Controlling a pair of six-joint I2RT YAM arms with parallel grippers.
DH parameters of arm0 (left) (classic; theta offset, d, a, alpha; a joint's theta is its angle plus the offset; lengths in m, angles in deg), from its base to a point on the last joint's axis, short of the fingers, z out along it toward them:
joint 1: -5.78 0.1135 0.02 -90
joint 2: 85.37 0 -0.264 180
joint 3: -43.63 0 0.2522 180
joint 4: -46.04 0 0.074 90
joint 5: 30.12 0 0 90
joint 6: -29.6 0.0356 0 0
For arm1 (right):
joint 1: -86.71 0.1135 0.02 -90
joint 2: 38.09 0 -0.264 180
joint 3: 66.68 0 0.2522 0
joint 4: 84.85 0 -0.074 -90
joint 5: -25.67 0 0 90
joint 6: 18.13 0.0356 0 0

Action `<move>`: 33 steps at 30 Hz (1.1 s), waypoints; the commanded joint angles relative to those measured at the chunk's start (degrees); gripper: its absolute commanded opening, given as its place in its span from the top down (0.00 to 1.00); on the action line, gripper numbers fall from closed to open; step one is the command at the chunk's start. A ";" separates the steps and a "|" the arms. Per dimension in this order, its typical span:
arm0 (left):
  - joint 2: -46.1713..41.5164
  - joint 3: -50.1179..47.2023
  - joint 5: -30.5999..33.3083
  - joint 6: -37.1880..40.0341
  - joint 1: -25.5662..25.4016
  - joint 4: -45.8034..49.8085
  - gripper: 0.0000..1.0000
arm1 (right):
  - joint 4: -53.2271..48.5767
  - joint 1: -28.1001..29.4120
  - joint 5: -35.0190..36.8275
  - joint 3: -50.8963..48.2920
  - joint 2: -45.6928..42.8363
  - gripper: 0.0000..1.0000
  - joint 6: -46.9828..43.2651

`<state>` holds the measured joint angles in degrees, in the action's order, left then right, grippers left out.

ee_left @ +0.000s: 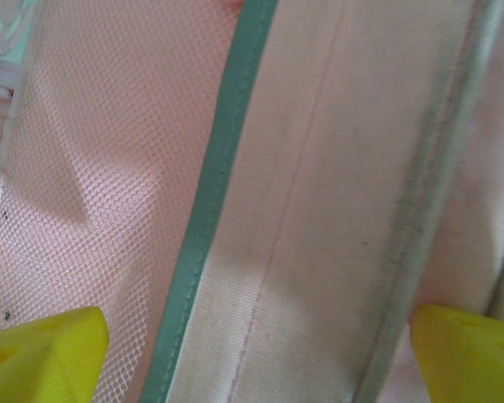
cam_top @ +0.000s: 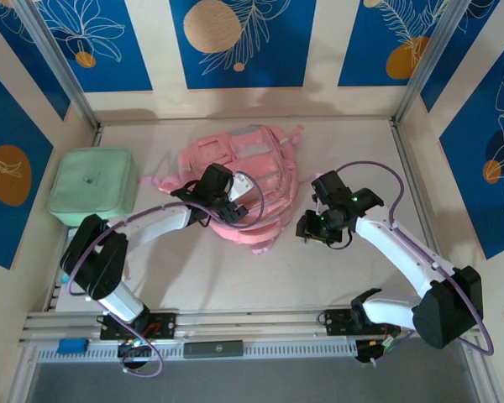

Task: Pack the student bag

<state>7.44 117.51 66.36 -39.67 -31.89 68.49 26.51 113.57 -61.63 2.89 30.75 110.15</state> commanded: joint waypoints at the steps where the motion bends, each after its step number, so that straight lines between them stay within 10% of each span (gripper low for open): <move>1: -0.33 2.64 1.66 -0.55 1.88 -3.66 0.13 | -0.22 -0.40 -1.55 0.53 -0.29 0.59 -0.85; 13: -2.15 5.75 -3.44 -2.30 4.07 -1.99 0.50 | -0.29 -0.50 -1.49 0.96 -0.20 0.59 -1.50; 23: -2.12 9.16 -6.75 -5.77 4.01 1.31 1.00 | 0.44 0.63 -2.00 3.32 1.83 0.60 -2.65; 33: -7.54 8.81 -3.49 -22.48 -3.06 1.08 1.00 | 3.83 4.25 -3.55 17.85 14.98 0.60 -2.02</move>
<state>4.19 124.46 60.91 -55.23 -31.50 71.44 28.59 117.52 -63.07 16.64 42.97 108.44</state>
